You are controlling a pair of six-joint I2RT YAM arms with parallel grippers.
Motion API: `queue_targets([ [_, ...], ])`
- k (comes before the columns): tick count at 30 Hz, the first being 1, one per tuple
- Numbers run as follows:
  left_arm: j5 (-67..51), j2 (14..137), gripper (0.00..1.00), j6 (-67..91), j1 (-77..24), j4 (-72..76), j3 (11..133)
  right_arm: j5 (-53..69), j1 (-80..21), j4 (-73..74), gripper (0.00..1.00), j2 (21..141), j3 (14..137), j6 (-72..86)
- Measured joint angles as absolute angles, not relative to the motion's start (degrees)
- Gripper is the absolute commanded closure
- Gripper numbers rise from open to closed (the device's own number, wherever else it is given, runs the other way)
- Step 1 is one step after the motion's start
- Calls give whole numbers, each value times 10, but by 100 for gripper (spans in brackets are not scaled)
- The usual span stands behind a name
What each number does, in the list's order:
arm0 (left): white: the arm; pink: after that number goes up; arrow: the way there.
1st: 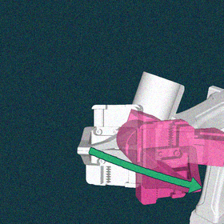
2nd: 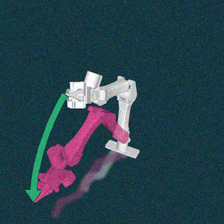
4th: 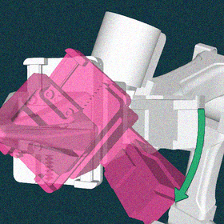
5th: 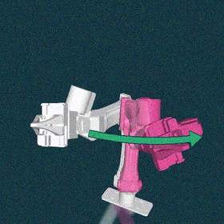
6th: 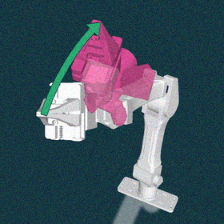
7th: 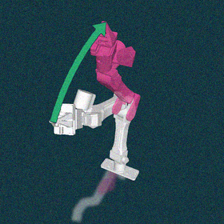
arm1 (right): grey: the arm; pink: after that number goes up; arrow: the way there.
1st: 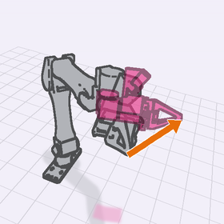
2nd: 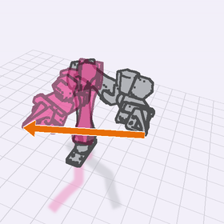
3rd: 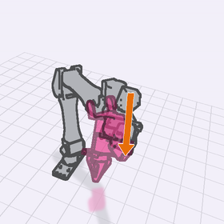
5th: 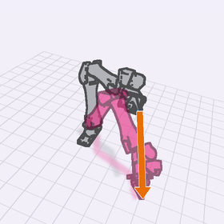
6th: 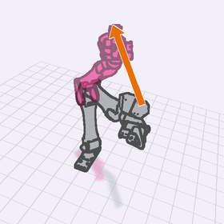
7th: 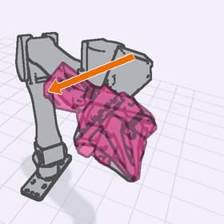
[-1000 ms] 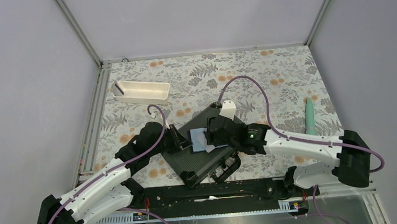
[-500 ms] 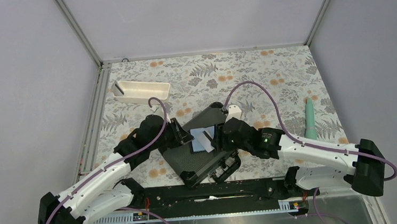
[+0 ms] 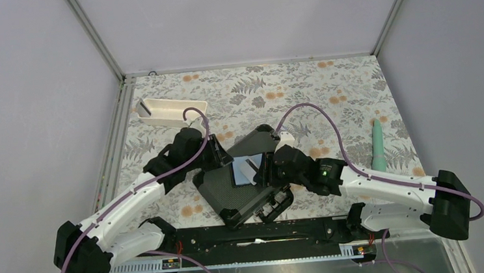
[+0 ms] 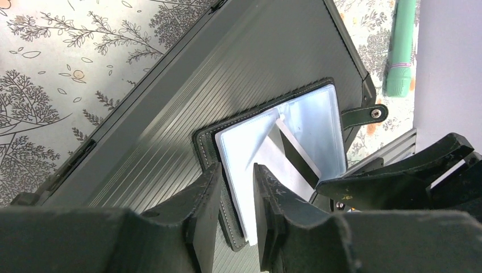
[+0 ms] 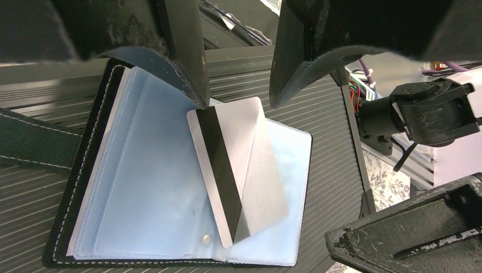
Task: Put the credit cards into the card holder
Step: Insert the credit card into the card holder.
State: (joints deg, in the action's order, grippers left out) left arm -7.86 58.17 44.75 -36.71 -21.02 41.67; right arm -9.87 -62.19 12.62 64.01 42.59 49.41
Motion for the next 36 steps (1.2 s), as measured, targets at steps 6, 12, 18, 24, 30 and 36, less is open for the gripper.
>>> queue_targets([
  [6, -77, 591, 70, 434, -362, -209, 424, -86, -622, 130, 50, 640, 425, 509],
  [12, -73, 604, 70, 429, -357, -209, 424, -61, -622, 110, 51, 647, 416, 525],
  [18, -71, 618, 70, 424, -355, -206, 424, -51, -622, 78, 56, 650, 405, 540],
  [24, -74, 624, 71, 425, -355, -190, 424, -53, -622, 48, 62, 658, 395, 552],
  [30, -78, 624, 73, 431, -355, -175, 416, -58, -622, 30, 66, 667, 393, 559],
  [36, -87, 624, 74, 440, -356, -163, 392, -67, -622, 23, 69, 667, 393, 561],
])
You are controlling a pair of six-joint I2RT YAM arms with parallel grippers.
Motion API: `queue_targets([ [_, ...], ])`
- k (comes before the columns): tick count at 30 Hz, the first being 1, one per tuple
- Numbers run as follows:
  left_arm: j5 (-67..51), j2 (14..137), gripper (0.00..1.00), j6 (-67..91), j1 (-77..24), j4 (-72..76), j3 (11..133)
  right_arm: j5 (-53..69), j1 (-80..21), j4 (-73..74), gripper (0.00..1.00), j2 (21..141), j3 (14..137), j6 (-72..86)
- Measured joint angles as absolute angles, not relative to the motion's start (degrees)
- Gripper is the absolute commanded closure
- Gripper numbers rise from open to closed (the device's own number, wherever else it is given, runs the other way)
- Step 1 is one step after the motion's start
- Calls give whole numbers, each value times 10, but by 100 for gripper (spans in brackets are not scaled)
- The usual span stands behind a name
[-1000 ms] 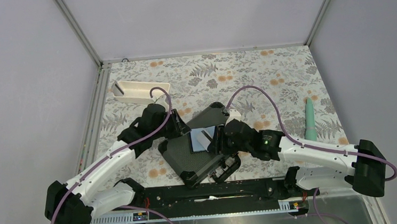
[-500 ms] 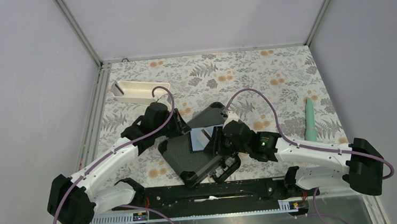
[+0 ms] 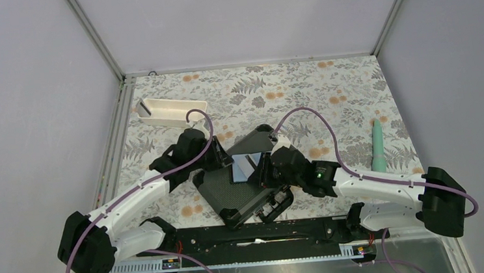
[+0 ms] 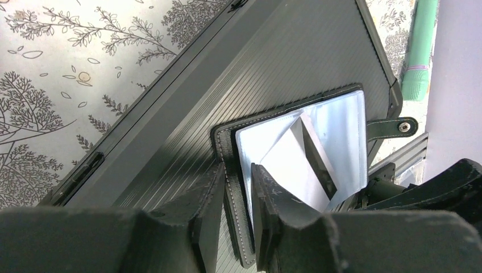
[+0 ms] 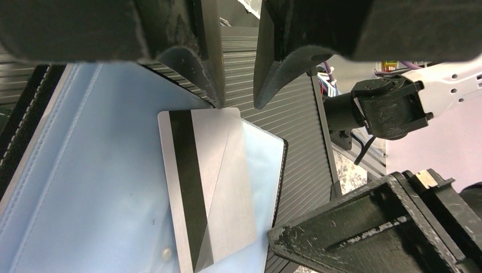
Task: Put the credit cards into the card holder
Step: Insert the credit card into the card holder.
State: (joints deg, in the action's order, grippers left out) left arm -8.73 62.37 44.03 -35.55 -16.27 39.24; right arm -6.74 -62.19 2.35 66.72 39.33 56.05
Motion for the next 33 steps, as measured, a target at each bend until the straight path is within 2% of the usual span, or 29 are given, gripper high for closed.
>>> queue_targets([
  [6, -90, 623, 75, 449, -357, -155, 382, -75, -622, 19, 73, 668, 393, 563],
  [15, -90, 605, 75, 461, -364, -149, 367, -79, -622, -8, 74, 694, 398, 562],
  [22, -90, 593, 75, 464, -365, -151, 362, -98, -622, 23, 60, 697, 426, 532],
  [26, -90, 584, 72, 464, -365, -158, 362, -105, -605, 68, 58, 688, 463, 493],
  [33, -93, 572, 66, 470, -365, -167, 362, -49, -499, 102, 58, 683, 474, 449],
])
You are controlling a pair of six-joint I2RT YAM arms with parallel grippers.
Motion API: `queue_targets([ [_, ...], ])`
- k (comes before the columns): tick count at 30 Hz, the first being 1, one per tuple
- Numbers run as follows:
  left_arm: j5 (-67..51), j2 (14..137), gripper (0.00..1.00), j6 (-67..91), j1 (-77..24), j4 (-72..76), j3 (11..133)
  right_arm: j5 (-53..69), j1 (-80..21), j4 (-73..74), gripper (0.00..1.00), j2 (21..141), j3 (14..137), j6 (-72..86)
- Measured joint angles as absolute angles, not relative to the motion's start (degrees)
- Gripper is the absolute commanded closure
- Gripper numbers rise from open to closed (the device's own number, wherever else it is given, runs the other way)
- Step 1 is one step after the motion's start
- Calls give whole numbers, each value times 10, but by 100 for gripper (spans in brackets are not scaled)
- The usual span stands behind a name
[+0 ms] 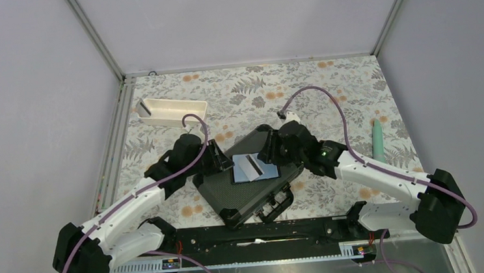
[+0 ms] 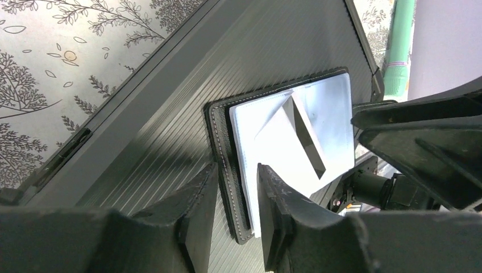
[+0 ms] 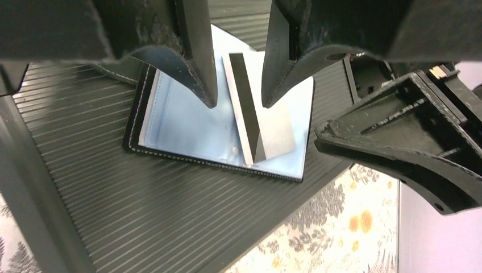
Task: Put the credit cards into the card holder
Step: Insert the credit card into the card holder.
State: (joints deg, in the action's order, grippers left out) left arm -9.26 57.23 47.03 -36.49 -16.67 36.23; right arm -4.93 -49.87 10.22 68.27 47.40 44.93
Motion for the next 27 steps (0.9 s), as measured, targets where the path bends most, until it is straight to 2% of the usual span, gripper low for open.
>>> queue_targets([
  [9, -112, 566, 66, 492, -374, -163, 362, 31, -489, 96, 62, 682, 434, 459],
  [27, -116, 566, 73, 513, -394, -157, 350, 72, -489, 6, 67, 682, 388, 519],
])
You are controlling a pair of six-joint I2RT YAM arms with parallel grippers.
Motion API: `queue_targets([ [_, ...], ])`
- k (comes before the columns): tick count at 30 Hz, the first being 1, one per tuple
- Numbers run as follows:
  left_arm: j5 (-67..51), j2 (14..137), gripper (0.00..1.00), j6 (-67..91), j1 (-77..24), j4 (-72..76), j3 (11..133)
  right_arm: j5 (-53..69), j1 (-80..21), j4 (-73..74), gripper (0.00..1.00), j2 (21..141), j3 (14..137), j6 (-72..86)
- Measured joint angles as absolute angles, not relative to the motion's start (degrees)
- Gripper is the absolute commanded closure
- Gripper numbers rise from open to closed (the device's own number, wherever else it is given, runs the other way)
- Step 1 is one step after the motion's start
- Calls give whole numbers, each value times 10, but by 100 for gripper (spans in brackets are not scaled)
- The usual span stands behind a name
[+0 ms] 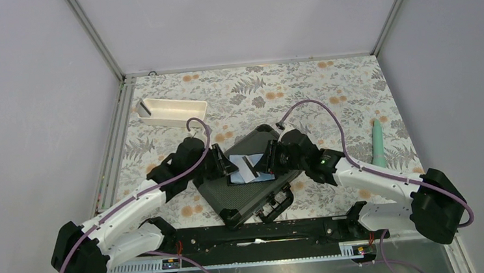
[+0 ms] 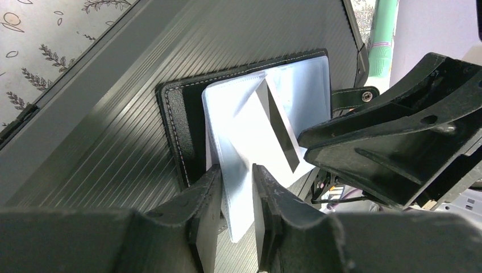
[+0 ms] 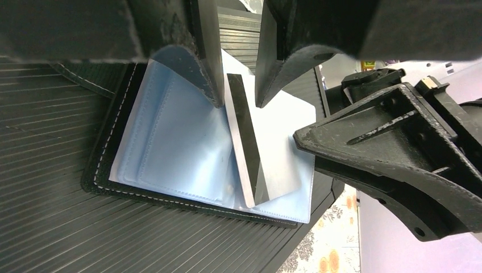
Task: Put the credit cards into the card holder
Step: Insert the credit card into the card holder.
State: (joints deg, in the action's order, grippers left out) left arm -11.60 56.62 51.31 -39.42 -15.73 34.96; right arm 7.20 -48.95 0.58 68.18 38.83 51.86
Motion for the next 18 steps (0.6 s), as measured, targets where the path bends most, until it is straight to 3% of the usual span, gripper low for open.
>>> queue_targets([
  [18, -119, 559, 76, 563, -399, -72, 302, 72, -493, -42, 67, 682, 364, 558],
])
